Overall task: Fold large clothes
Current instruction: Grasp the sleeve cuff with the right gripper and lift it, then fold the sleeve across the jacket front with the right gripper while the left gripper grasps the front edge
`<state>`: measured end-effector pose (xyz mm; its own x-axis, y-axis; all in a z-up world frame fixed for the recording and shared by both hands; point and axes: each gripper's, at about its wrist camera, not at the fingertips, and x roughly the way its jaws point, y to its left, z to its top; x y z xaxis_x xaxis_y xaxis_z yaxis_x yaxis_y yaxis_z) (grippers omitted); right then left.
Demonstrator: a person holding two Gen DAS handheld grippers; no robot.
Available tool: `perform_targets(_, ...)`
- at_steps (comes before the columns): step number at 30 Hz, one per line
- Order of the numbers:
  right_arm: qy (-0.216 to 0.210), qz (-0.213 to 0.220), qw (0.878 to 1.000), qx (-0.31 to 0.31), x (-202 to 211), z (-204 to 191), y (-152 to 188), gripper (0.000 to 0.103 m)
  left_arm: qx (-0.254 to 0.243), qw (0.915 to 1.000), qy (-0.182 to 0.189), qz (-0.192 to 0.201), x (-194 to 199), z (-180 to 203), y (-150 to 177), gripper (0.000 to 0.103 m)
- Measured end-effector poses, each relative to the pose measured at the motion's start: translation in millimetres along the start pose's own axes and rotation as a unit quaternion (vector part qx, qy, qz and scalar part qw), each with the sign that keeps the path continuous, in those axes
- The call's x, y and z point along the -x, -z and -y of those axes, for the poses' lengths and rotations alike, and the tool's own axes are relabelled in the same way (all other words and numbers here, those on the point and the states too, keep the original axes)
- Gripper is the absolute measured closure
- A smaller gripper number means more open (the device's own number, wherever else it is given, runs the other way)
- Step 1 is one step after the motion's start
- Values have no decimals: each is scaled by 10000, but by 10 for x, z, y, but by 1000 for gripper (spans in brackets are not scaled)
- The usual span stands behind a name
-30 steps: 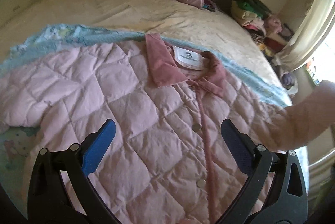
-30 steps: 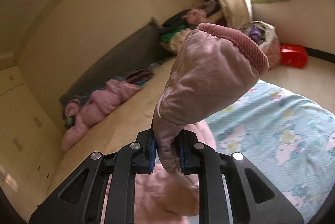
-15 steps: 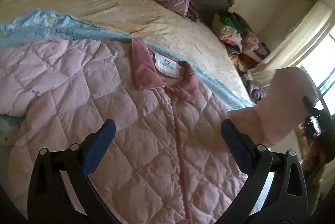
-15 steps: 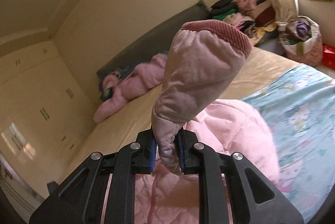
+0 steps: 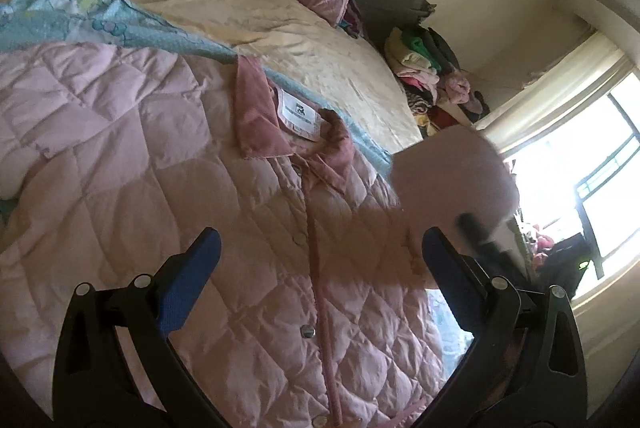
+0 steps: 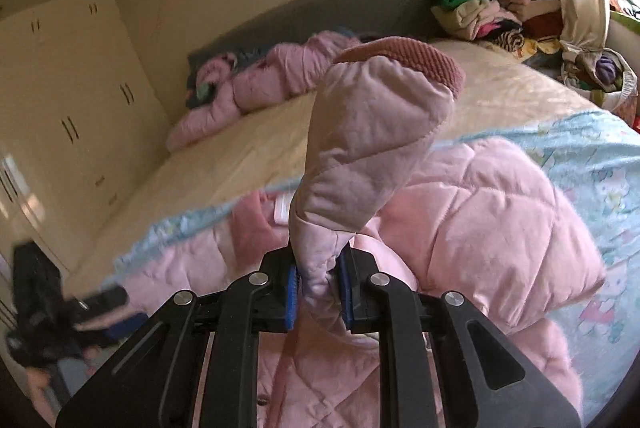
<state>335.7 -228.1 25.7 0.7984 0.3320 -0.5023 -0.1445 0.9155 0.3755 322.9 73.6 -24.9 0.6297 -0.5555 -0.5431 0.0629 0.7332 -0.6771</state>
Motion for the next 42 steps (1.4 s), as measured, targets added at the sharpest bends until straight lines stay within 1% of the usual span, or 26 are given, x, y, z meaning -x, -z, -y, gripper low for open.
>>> perform_targets(3,61,-338,9994,109,-258,-132,227,87,115,9998,171,-26,3,-42,-6,9)
perform_targets(5,60,-584,9982,97,-405,-195,352,85,165,9997,189,-23,18,-65,-12,9)
perform_targets(7,36,-739,9972,119,-502,-250,454,83,228,9994,244,-52,10,-96,-14,9)
perform_targets(10,-49,-869,9958,276,-574,-359,571,76,391,9983,403,-144,-41,-160,-13,9)
perform_targets(11,-83,-930,9950,355,-596,-402,599,70,419,9981,412,-162,-56,-167,-10,9)
perform_targets(12,-128,-998,9941,402,-621,-426,608,66,421,9982,397,-176,-68,-167,-7,9)
perform_targets(14,-212,-1124,9923,470,-650,-477,664,63,384,9983,395,-176,-76,-160,-9,9)
perform_targets(15,-217,-1204,9908,583,-674,-538,697,57,376,9983,407,-167,-72,-161,-8,9)
perform_targets(16,-229,-1271,9892,690,-692,-593,732,55,397,9981,447,-157,-64,-167,-11,9)
perform_targets(18,-263,-1407,9858,877,-715,-680,805,47,458,9974,529,-155,-63,-200,-17,9)
perform_targets(19,-267,-1458,9844,948,-725,-720,830,44,490,9972,541,-168,-67,-220,-17,9)
perform_targets(20,-288,-1554,9822,1016,-729,-767,862,39,503,9973,507,-178,-78,-237,-15,9)
perform_targets(21,-313,-1606,9810,1039,-715,-786,877,31,510,9974,468,-201,-100,-252,-10,9)
perform_targets(24,-508,-1680,9789,1047,-609,-833,918,21,604,9961,494,-403,-214,-313,36,9)
perform_targets(26,-582,-1673,9793,979,-510,-825,920,20,687,9950,496,-532,-290,-349,68,9)
perform_targets(28,-605,-1631,9813,823,-349,-712,870,20,667,9957,314,-565,-349,-350,99,9)
perform_targets(30,-617,-1516,9844,652,-178,-610,823,20,620,9959,278,-595,-413,-338,135,9)
perform_targets(32,-502,-1385,9875,559,-12,-507,766,20,634,9957,168,-649,-479,-344,175,9)
perform_targets(33,-445,-1331,9887,523,55,-458,752,20,548,9963,90,-652,-508,-329,195,10)
perform_targets(34,-347,-1271,9902,468,146,-385,740,20,412,9971,-30,-643,-531,-308,216,12)
perform_targets(35,-267,-1239,9910,419,200,-330,733,20,216,9976,-228,-619,-547,-265,241,22)
perform_targets(36,-166,-1204,9920,338,287,-254,719,20,-11,9971,-501,-571,-555,-212,260,52)
perform_targets(37,-91,-1184,9926,263,354,-188,702,20,-236,9953,-799,-498,-558,-179,273,70)
perform_targets(38,42,-1141,9933,184,455,-104,685,20,-398,9939,-922,-445,-562,-148,270,80)
perform_targets(39,174,-1095,9937,148,523,-54,670,20,-492,9939,-896,-417,-557,-131,269,96)
perform_targets(42,632,-897,9940,-39,758,121,601,20,-721,9934,-830,-329,-504,-120,216,98)
